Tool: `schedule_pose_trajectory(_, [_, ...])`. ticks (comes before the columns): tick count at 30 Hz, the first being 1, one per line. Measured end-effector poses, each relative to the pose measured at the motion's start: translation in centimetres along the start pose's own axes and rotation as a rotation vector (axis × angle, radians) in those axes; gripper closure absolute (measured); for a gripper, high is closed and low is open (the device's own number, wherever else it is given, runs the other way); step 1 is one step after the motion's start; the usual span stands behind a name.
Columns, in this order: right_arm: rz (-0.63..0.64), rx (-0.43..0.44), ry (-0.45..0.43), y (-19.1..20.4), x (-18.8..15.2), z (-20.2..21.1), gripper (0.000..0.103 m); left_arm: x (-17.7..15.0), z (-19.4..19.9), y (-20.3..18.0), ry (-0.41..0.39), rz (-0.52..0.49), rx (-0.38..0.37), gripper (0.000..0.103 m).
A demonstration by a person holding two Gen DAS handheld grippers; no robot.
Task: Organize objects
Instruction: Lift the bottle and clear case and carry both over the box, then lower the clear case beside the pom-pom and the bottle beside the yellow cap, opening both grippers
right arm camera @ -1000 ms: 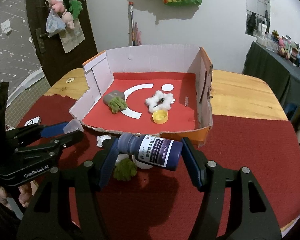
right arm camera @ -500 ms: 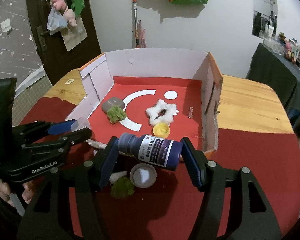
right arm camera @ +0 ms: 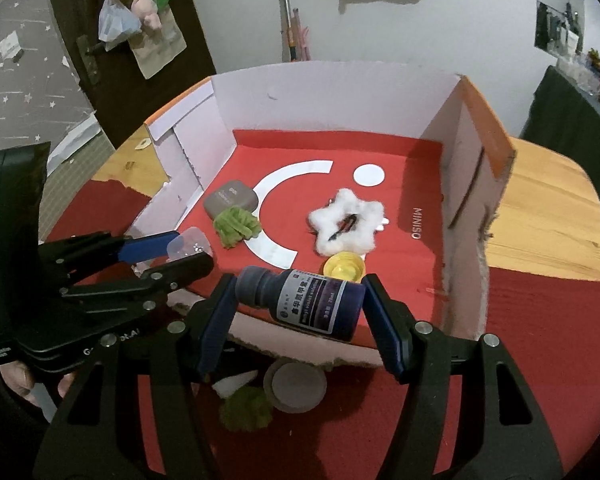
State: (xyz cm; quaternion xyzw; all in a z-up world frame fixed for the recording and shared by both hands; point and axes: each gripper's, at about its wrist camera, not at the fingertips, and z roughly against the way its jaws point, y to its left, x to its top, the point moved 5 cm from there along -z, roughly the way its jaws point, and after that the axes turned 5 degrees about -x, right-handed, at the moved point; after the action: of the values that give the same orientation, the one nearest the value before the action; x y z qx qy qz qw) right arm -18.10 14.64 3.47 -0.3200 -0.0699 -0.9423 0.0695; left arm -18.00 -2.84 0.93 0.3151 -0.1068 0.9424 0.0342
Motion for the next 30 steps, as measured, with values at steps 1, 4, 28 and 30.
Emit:
schedule_pose_trajectory(1, [0.003,0.003,0.008,0.1,0.0,-0.3,0.042,0.0,-0.2,0.1,0.006,0.003,0.0,0.062])
schedule_pose_trajectory(4, [0.008,0.024,0.031,0.3,0.1,-1.1,0.042,0.0,-0.5,0.5,0.015,0.007,0.005,0.062])
schedule_pose_trajectory(28, [0.052,-0.018,0.144,-0.1,-0.6,-4.4,0.042,0.0,-1.9,-0.2,0.051,-0.032,0.003,0.062])
schedule_pose_trajectory(30, [0.051,-0.022,0.147,-0.3,-0.7,-4.5,0.042,0.0,-2.1,-0.2,0.055,-0.03,0.002,0.062])
